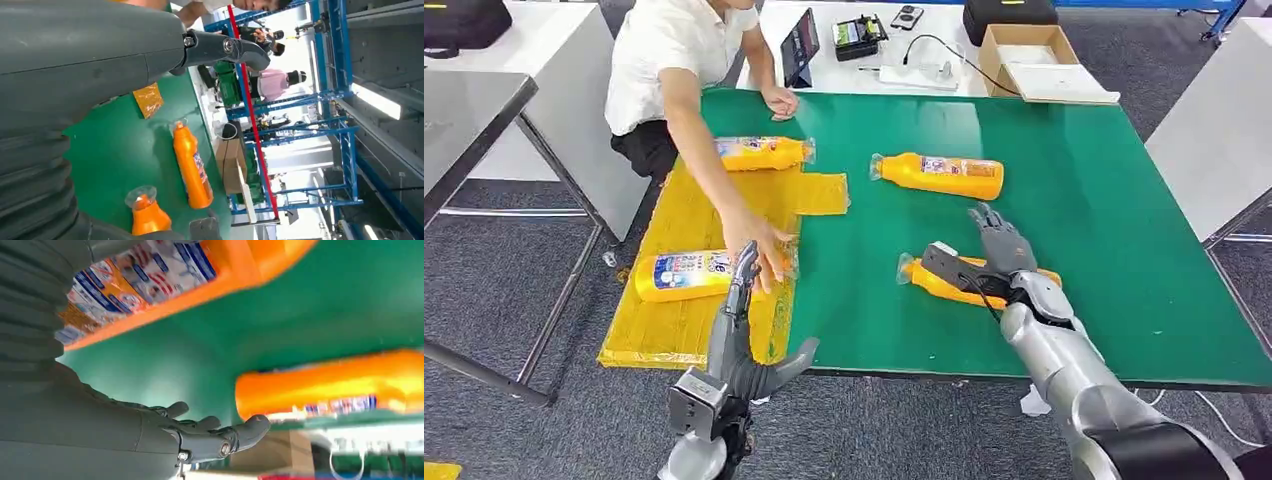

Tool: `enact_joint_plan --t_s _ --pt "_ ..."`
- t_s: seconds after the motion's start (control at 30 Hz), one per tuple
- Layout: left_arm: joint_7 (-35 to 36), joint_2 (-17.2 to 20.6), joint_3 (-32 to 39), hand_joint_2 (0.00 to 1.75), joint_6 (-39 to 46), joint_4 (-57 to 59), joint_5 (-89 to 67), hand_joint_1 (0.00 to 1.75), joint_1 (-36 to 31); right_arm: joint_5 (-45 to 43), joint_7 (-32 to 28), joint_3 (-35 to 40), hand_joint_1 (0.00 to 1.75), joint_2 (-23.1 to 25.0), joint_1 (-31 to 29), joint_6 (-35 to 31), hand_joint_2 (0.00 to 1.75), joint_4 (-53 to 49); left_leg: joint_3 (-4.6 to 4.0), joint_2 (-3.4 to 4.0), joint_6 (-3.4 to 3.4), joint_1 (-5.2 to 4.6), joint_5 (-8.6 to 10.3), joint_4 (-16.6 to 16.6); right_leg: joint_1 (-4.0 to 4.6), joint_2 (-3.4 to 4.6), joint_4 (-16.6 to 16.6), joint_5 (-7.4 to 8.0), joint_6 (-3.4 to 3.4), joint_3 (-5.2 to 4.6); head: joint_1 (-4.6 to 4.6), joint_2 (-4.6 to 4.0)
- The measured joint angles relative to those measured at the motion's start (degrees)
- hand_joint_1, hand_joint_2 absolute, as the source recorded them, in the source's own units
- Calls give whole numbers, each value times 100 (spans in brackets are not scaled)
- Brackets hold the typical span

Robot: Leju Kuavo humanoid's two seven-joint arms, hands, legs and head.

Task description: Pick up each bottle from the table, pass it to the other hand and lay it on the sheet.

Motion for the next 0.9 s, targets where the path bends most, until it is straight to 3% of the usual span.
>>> enact_joint_plan --t_s 0.37,0.63,0.9 --pt "2 4 -70 175 50 -37 -153 0 63 -173 -146 258 0 109 239 113 175 50 -47 -1 4 3 32 0 2 7 4 25 9 -40 -2 0" --pt "22 42 -140 175 81 -286 -334 0 111 -804 -656 301 0 164 542 -1078 175 -322 -73 -7 6 1 30 0 -1 1 4 22 12 -62 -2 0" --pt "125 44 -135 175 44 -396 -354 0 186 -284 210 581 0 98 570 -1242 175 -691 -77 -6 6 1 30 0 -2 2 4 22 12 -67 -2 0"
